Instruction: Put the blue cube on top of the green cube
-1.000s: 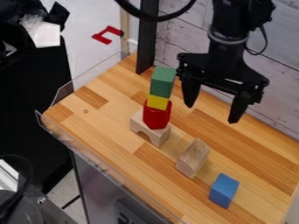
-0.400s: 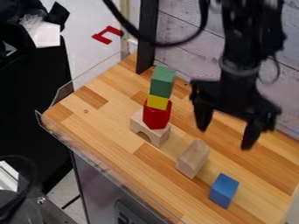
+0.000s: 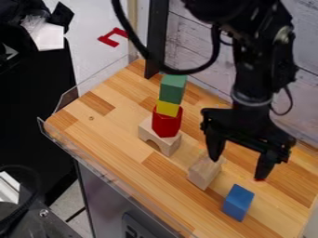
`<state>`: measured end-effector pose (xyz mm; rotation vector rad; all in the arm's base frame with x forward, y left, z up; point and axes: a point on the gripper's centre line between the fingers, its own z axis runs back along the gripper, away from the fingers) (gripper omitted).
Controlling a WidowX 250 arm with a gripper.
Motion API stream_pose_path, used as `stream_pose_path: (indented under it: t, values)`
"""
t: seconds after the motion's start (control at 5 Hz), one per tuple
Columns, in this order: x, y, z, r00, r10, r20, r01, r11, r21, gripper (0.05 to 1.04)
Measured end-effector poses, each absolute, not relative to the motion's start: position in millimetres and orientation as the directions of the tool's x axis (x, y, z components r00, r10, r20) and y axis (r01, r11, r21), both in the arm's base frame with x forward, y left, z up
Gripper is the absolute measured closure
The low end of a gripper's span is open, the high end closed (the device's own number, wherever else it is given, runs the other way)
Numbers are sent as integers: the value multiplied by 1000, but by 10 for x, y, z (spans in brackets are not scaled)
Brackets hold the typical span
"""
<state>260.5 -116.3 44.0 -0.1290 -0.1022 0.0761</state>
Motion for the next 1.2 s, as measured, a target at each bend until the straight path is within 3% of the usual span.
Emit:
stream_pose_path:
  t: [0.6, 1.2]
  values:
    - [2602, -1447, 380, 993, 31, 116, -18, 994, -111, 83]
    - [2539, -1406, 273, 996, 60, 67, -53, 994, -100, 83]
